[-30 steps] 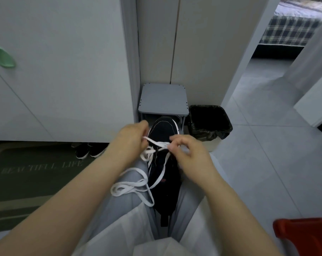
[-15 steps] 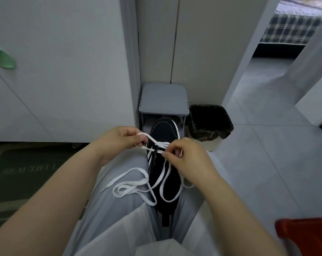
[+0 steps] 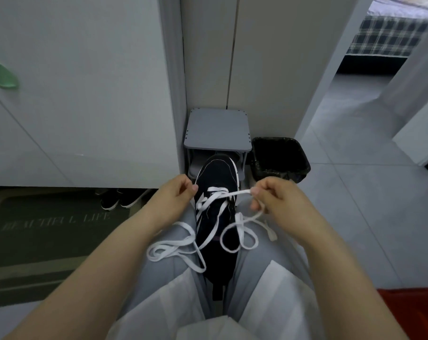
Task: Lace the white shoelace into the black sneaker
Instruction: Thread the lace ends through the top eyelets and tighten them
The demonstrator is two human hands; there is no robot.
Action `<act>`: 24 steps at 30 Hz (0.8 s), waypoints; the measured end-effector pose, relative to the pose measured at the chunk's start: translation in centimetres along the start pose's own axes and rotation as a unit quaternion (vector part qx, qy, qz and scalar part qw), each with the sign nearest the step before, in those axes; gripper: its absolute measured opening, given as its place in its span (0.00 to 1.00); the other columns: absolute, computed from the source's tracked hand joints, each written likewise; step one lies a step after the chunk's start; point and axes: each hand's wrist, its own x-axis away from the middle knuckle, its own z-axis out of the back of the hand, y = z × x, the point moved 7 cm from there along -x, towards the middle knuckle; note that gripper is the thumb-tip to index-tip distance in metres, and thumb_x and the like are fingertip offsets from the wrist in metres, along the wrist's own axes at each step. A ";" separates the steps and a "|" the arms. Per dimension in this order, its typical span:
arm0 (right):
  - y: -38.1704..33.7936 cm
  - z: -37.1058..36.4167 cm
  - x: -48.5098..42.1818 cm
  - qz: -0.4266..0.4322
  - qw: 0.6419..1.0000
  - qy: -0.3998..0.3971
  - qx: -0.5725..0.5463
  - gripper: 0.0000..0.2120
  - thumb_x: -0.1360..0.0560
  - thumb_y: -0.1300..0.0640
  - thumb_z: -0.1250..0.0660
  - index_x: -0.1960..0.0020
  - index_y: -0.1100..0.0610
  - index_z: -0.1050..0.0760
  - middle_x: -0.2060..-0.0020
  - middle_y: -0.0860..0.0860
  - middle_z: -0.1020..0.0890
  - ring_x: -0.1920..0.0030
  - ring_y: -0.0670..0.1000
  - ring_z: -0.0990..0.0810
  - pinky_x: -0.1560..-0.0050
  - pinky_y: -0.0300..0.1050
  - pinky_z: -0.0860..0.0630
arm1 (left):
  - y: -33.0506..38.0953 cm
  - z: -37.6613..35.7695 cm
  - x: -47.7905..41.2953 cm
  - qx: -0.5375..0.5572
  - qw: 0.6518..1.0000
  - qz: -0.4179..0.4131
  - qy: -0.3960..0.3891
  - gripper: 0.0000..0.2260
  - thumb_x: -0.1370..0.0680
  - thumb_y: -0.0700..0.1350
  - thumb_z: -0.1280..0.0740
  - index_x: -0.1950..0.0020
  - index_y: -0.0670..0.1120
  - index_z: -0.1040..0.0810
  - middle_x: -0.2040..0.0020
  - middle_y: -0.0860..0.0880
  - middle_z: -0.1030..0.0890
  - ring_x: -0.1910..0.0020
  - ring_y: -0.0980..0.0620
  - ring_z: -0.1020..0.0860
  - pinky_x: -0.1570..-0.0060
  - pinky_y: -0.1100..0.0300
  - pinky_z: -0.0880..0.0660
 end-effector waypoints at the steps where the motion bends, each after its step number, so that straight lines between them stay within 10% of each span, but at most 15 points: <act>1: 0.1 0.5 0.1 -0.003 0.999 0.006 -0.038 0.11 0.22 0.59 0.38 0.63 0.55 0.25 0.73 0.45 0.22 0.65 0.48 0.23 0.55 0.44 0.26 | 0.4 -0.1 0.2 0.014 1.000 -0.018 0.010 0.08 0.22 0.47 0.37 0.58 0.45 0.31 0.62 0.48 0.27 0.64 0.53 0.31 0.62 0.62 0.34; 8: 0.5 3.2 0.5 -0.020 0.991 0.024 -0.133 0.13 0.23 0.62 0.38 0.66 0.58 0.28 0.78 0.46 0.27 0.73 0.44 0.25 0.61 0.37 0.25 | 2.5 -1.9 1.1 -0.125 0.980 -0.139 0.073 0.10 0.29 0.48 0.29 0.58 0.53 0.30 0.57 0.55 0.31 0.56 0.55 0.31 0.58 0.72 0.36; 14: 0.9 4.3 1.5 -0.045 0.961 0.028 -0.271 0.10 0.22 0.62 0.41 0.61 0.59 0.27 0.77 0.47 0.28 0.73 0.45 0.26 0.66 0.34 0.25 | 0.7 -1.3 0.2 -0.022 0.998 -0.048 0.032 0.06 0.25 0.45 0.33 0.61 0.52 0.27 0.53 0.49 0.26 0.56 0.55 0.27 0.57 0.67 0.34; 24: 5.0 5.9 0.9 -0.078 0.944 0.213 -0.241 0.11 0.21 0.61 0.40 0.62 0.57 0.26 0.73 0.48 0.28 0.76 0.42 0.34 0.69 0.37 0.33 | 1.8 -2.0 2.9 -0.085 0.991 -0.089 0.045 0.23 0.28 0.48 0.30 0.37 0.47 0.35 0.43 0.51 0.30 0.44 0.54 0.31 0.42 0.62 0.33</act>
